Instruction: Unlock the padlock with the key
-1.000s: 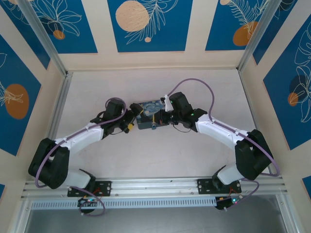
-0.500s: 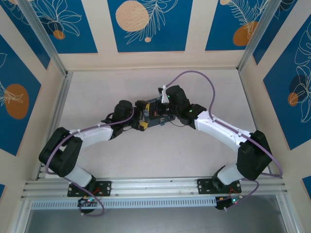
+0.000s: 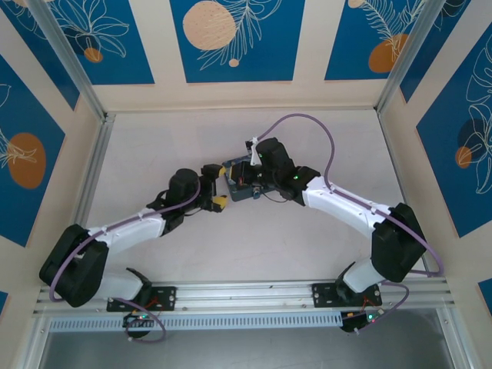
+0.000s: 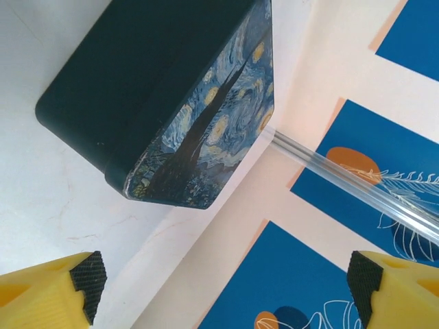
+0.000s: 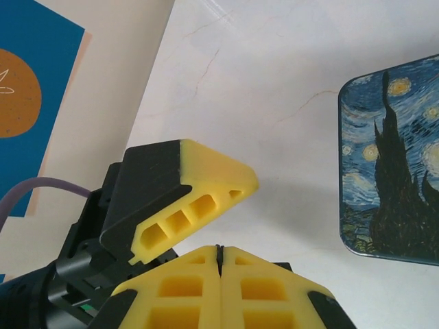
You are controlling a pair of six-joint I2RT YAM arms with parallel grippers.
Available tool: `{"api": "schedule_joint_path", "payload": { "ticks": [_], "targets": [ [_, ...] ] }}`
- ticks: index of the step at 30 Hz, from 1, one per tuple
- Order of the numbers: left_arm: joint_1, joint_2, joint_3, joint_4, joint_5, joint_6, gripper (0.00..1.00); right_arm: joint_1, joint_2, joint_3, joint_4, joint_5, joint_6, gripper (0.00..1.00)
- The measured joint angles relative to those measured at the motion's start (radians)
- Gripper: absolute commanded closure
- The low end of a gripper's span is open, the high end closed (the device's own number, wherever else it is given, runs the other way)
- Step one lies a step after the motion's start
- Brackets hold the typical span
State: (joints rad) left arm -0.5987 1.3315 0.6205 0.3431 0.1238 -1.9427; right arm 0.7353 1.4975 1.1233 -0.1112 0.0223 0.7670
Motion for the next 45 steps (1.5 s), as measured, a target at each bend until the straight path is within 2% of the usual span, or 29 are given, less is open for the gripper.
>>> {"api": "schedule_joint_path", "payload": {
  "ticks": [8, 16, 30, 32, 35, 41, 45],
  "targets": [
    [0.0, -0.001, -0.013, 0.016, -0.006, -0.031, 0.26, 0.032, 0.052, 0.014, 0.022, 0.013, 0.013, 1.0],
    [0.0, 0.001, -0.012, 0.045, -0.006, -0.042, 0.32, 0.051, 0.063, 0.021, 0.044, 0.024, 0.026, 1.0],
    [0.0, 0.014, -0.011, 0.065, -0.016, -0.047, 0.57, 0.051, 0.064, 0.021, 0.049, 0.028, 0.034, 1.0],
    [0.0, 0.014, -0.01, 0.065, -0.018, -0.046, 0.57, 0.051, 0.064, 0.021, 0.052, 0.028, 0.036, 1.0],
    [0.0, 0.016, -0.006, 0.064, -0.021, -0.046, 0.45, 0.05, 0.064, 0.019, 0.06, 0.029, 0.038, 1.0],
    [-0.002, 0.045, 0.004, 0.068, -0.021, -0.048, 0.3, 0.046, 0.064, 0.016, 0.074, 0.032, 0.047, 1.0],
    [-0.002, 0.059, 0.011, 0.072, -0.021, -0.05, 0.27, 0.044, 0.064, 0.013, 0.089, 0.034, 0.056, 1.0]
  ]
}}
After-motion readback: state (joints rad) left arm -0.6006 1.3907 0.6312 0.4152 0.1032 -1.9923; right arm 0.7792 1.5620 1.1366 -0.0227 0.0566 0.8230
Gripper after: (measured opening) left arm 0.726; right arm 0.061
